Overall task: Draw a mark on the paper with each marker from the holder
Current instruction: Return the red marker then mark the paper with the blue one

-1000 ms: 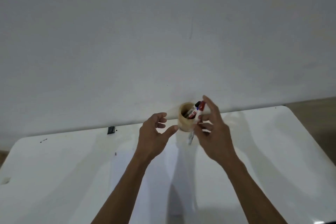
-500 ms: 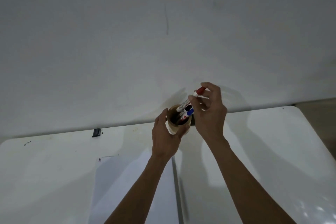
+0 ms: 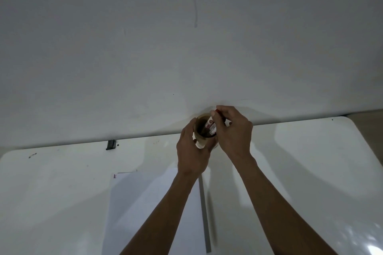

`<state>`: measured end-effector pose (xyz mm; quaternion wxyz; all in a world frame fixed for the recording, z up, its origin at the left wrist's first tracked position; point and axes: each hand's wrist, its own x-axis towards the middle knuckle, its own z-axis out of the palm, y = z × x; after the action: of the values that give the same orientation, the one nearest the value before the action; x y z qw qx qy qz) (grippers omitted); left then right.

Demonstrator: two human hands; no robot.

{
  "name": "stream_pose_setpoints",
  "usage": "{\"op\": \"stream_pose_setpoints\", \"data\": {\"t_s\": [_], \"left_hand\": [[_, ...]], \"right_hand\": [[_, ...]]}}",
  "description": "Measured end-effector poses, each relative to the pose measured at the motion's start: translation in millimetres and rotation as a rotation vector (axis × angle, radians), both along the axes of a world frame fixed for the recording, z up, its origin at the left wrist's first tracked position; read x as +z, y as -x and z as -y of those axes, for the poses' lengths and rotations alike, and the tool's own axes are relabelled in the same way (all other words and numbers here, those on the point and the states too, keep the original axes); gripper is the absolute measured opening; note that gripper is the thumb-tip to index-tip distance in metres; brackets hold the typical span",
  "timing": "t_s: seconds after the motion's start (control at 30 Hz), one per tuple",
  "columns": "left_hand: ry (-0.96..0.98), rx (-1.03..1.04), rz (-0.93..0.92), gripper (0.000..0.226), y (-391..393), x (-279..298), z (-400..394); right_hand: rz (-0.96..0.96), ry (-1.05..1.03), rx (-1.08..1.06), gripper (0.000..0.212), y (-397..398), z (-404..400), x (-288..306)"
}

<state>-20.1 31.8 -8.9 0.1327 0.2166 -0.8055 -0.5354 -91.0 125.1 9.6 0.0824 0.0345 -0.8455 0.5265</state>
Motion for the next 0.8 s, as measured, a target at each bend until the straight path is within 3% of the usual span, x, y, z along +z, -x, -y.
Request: {"op": "stream_pose_setpoints", "data": {"t_s": [0.17,0.37,0.5,0.8], "left_hand": [[-0.037,0.008,-0.041,0.066,0.4,-5.7,-0.3],[-0.033,-0.006,-0.022,0.069,-1.3,-4.2,0.3],[-0.058,0.008,-0.036,0.070,-2.3,-2.3,1.5],[-0.016,0.004,-0.066,0.066,-4.7,0.5,1.8]], "right_hand": [[0.008,-0.077,0.041,0.024,-2.3,-3.0,1.5],[0.087,0.135,-0.082,0.030,-15.9,-21.6,11.8],[0.147,0.149,-0.114,0.031,-27.9,-27.2,6.8],[0.104,0.151,-0.088,0.016,-24.6,-18.4,-7.7]]}}
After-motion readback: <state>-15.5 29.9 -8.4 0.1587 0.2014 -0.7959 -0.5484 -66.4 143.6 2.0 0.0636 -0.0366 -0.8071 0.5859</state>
